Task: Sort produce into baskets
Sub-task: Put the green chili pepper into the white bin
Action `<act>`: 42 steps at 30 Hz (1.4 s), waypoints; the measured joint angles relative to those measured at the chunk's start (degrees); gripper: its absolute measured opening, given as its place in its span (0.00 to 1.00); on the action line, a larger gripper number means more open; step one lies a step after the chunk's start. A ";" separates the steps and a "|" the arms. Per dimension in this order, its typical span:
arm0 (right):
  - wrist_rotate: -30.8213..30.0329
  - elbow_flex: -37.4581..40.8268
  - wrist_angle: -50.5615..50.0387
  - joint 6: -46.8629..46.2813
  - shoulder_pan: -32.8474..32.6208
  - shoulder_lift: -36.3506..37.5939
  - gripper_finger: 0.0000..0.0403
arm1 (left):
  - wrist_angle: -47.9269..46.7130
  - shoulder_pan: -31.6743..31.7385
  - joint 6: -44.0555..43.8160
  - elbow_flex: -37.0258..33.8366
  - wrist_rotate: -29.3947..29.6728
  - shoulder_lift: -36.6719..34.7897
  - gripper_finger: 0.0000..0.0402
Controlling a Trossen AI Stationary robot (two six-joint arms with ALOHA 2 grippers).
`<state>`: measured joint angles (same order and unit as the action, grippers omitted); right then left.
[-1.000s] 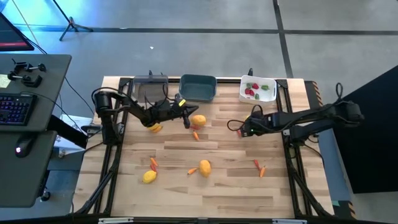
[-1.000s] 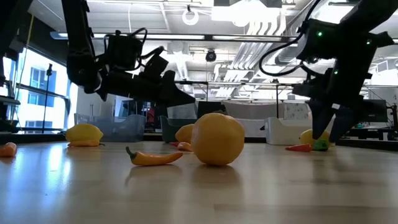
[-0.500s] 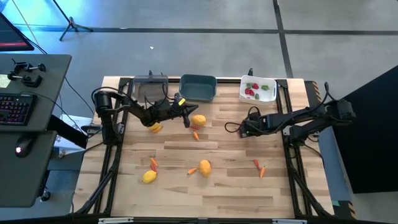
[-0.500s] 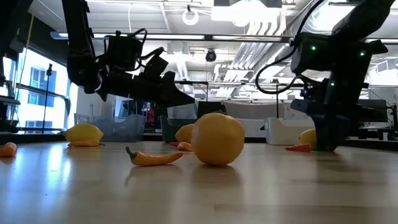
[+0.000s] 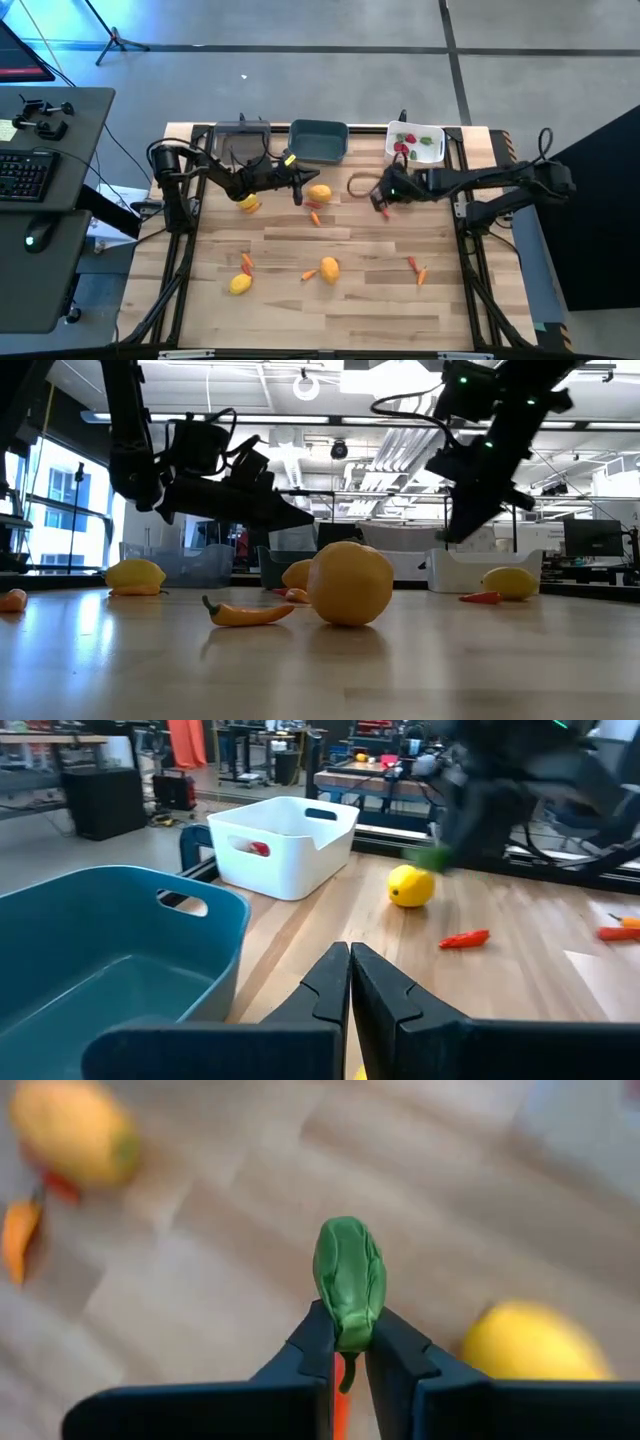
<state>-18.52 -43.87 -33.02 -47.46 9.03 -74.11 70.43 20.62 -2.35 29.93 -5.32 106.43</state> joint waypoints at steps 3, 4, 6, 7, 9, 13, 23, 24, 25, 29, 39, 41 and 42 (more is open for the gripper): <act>-1.73 -3.16 -1.37 4.16 5.70 0.02 0.05 | -0.07 0.44 -0.35 -0.02 -1.59 0.00 0.00; -1.98 -3.97 -1.57 5.99 7.84 0.02 0.05 | -0.11 0.57 -0.39 -0.02 -2.27 0.00 0.00; -2.03 -5.34 -1.68 10.41 12.63 0.02 0.05 | -0.22 0.76 -0.39 -0.02 -3.63 0.00 0.00; -2.00 -5.94 -1.66 12.63 15.17 0.02 0.05 | -0.22 0.78 -0.39 -0.02 -4.02 0.00 0.00; -1.95 -6.48 -1.61 16.86 20.57 0.02 0.05 | -0.22 0.79 -0.32 -0.02 -4.74 0.00 0.00; 1.62 -5.85 -0.14 23.93 30.95 -0.13 0.05 | -0.28 0.79 -0.08 -0.02 -6.12 0.02 0.00; 8.26 0.59 10.53 29.34 43.81 -2.49 0.05 | -1.60 0.79 -0.02 -0.04 -6.19 0.02 0.00; 8.25 0.59 10.65 29.59 44.32 -3.36 0.05 | -1.99 0.79 -0.02 -0.04 -6.19 0.02 0.00; 8.25 0.60 10.98 29.81 44.78 -4.33 0.05 | -2.29 0.79 0.00 -0.04 -6.19 0.04 0.00; 8.24 0.63 12.18 29.98 46.14 -8.23 0.05 | -2.61 0.79 0.00 -0.04 -6.19 0.04 0.00; 7.25 0.12 11.08 30.24 46.95 -10.77 0.24 | -3.90 0.79 -0.36 -0.04 -6.17 0.04 0.00; 7.18 -1.12 9.93 31.53 46.87 -9.99 0.29 | -4.13 0.79 -0.37 -0.04 -6.17 0.04 0.00; 7.07 -1.83 8.73 32.32 46.83 -9.50 0.32 | -4.37 0.79 -0.40 -0.04 -6.19 -0.03 0.00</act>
<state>-11.46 -45.71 -24.30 -15.14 55.86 -83.61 66.06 21.41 -2.75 29.89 -11.51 106.40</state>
